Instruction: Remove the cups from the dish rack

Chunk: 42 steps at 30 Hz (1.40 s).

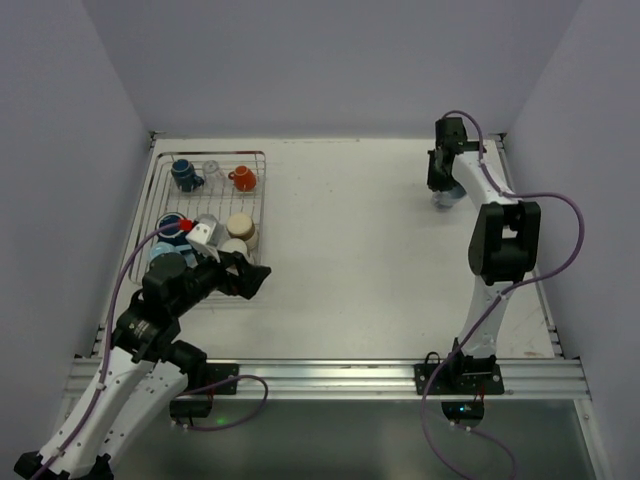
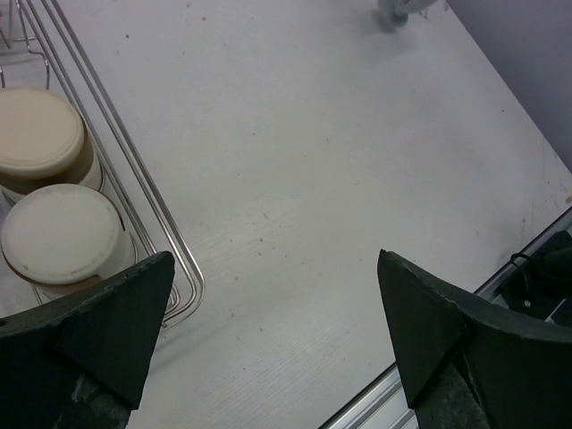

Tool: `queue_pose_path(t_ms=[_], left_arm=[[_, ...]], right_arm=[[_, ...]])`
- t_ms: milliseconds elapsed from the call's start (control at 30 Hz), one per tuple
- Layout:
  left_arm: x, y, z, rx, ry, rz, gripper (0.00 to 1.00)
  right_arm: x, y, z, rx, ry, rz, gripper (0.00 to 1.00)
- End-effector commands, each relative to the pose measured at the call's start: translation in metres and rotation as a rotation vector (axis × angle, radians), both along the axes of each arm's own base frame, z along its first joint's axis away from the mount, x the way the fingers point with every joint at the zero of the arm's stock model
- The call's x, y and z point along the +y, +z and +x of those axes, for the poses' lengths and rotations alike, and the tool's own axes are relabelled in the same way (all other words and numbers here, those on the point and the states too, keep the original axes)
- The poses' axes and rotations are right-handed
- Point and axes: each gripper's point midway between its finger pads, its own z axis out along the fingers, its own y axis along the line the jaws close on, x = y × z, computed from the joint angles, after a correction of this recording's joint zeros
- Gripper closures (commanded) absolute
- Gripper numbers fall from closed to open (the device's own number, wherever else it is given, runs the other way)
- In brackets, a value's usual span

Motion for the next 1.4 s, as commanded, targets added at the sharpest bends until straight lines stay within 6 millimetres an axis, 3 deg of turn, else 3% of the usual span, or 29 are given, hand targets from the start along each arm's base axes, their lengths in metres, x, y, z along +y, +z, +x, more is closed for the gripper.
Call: queue_pose_path(t_ms=[0, 167, 300, 433, 533, 600, 733, 767, 867, 933, 1033, 1133, 1167, 1200, 1233, 1267, 1300, 1333, 1367], left_arm=[[0.001, 0.003, 0.007, -0.031, 0.018, 0.008, 0.0], [0.004, -0.003, 0.011, -0.007, 0.039, 0.023, 0.0], [0.008, -0.006, 0.015, 0.01, 0.063, 0.031, 0.0], [0.011, -0.009, 0.019, 0.019, 0.08, 0.036, 0.0], [0.012, -0.01, 0.02, 0.026, 0.088, 0.039, 0.0], [0.014, -0.012, 0.022, 0.032, 0.098, 0.042, 0.0], [0.017, -0.014, 0.025, 0.044, 0.115, 0.048, 0.0], [0.019, -0.014, 0.026, 0.044, 0.121, 0.048, 0.0], [0.024, -0.016, 0.03, 0.052, 0.153, 0.054, 0.0], [0.03, -0.015, 0.033, 0.054, 0.187, 0.06, 0.0], [0.04, -0.017, 0.038, 0.065, 0.255, 0.074, 0.0], [0.053, -0.021, 0.044, 0.094, 0.346, 0.096, 0.01], [0.056, -0.026, 0.046, 0.115, 0.371, 0.108, 0.01], [0.063, -0.026, 0.05, 0.12, 0.416, 0.123, 0.02], [0.066, -0.03, 0.05, 0.141, 0.437, 0.13, 0.02], [0.068, -0.035, 0.052, 0.16, 0.453, 0.143, 0.02], [0.072, -0.037, 0.054, 0.168, 0.481, 0.156, 0.03], [0.075, -0.039, 0.055, 0.176, 0.498, 0.161, 0.03], [0.076, -0.043, 0.057, 0.191, 0.51, 0.174, 0.03]], right_arm=[[-0.005, 0.024, 0.019, -0.053, 0.066, -0.009, 1.0], [0.0, 0.006, 0.019, 0.006, 0.084, 0.017, 1.0], [-0.002, 0.005, 0.021, 0.011, 0.063, 0.013, 0.97], [-0.003, 0.011, 0.021, -0.008, 0.04, 0.006, 0.83], [-0.001, 0.016, 0.022, -0.02, 0.04, 0.022, 0.78], [0.0, 0.019, 0.022, -0.031, 0.036, 0.028, 0.65], [0.002, 0.026, 0.022, -0.05, 0.041, 0.038, 0.61], [0.002, 0.026, 0.021, -0.051, 0.041, 0.04, 0.56], [0.008, 0.043, 0.021, -0.096, 0.049, 0.07, 0.44], [0.012, 0.058, 0.021, -0.136, 0.054, 0.093, 0.29], [0.026, 0.102, 0.016, -0.254, 0.078, 0.167, 0.17], [0.057, 0.148, -0.002, -0.393, 0.166, 0.289, 0.09], [0.064, 0.137, -0.016, -0.377, 0.165, 0.318, 0.08], [0.068, 0.165, -0.03, -0.458, 0.179, 0.337, 0.08], [0.08, 0.179, -0.034, -0.529, 0.209, 0.363, 0.08], [0.088, 0.154, -0.051, -0.49, 0.207, 0.403, 0.09], [0.094, 0.177, -0.068, -0.563, 0.229, 0.433, 0.09], [0.107, 0.183, -0.074, -0.61, 0.271, 0.472, 0.09], [0.112, 0.158, -0.088, -0.572, 0.263, 0.503, 0.09]])
